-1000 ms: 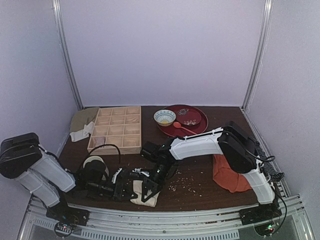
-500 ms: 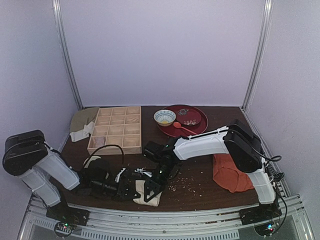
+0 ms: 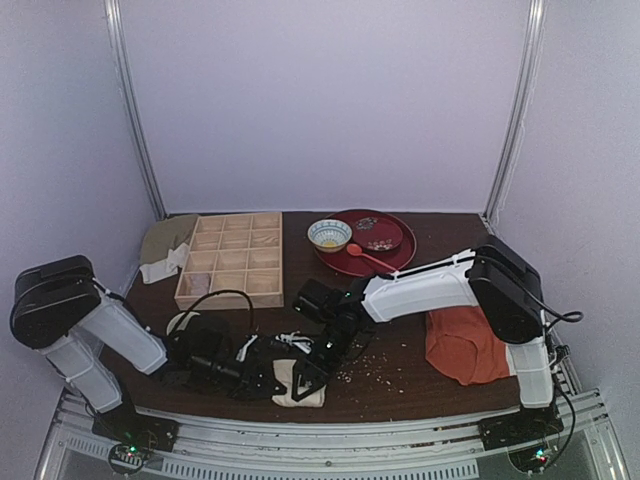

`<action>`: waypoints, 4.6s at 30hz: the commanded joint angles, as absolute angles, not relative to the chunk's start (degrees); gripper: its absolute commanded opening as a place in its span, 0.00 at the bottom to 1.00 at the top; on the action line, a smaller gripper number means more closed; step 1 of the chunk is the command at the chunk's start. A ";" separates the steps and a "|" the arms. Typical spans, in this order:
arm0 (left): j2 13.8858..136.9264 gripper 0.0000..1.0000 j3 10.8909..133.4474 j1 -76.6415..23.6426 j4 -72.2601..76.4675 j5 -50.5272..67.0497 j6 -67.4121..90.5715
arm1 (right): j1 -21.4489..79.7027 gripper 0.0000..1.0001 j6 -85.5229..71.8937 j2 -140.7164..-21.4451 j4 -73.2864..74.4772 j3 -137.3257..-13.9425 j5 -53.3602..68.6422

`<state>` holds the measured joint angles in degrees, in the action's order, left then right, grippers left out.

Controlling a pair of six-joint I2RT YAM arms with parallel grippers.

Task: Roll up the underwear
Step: Roll the underwear at the center of the board.

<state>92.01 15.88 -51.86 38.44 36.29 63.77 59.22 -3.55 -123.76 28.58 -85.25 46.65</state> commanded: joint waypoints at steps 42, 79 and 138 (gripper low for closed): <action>96.17 0.00 20.13 -52.47 21.38 36.01 62.24 | 80.79 0.42 15.14 -109.31 12.71 -65.62 -14.58; 71.48 0.46 23.81 -45.98 -3.03 30.42 55.43 | 77.32 0.00 7.63 -112.07 22.20 -71.70 -0.21; 78.26 0.61 16.31 -46.35 28.15 35.05 40.38 | 53.59 0.01 -8.42 -134.63 34.87 -90.42 55.81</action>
<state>76.95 17.15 -45.82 21.10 32.10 43.81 53.45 -6.96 -131.00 30.24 -91.26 60.45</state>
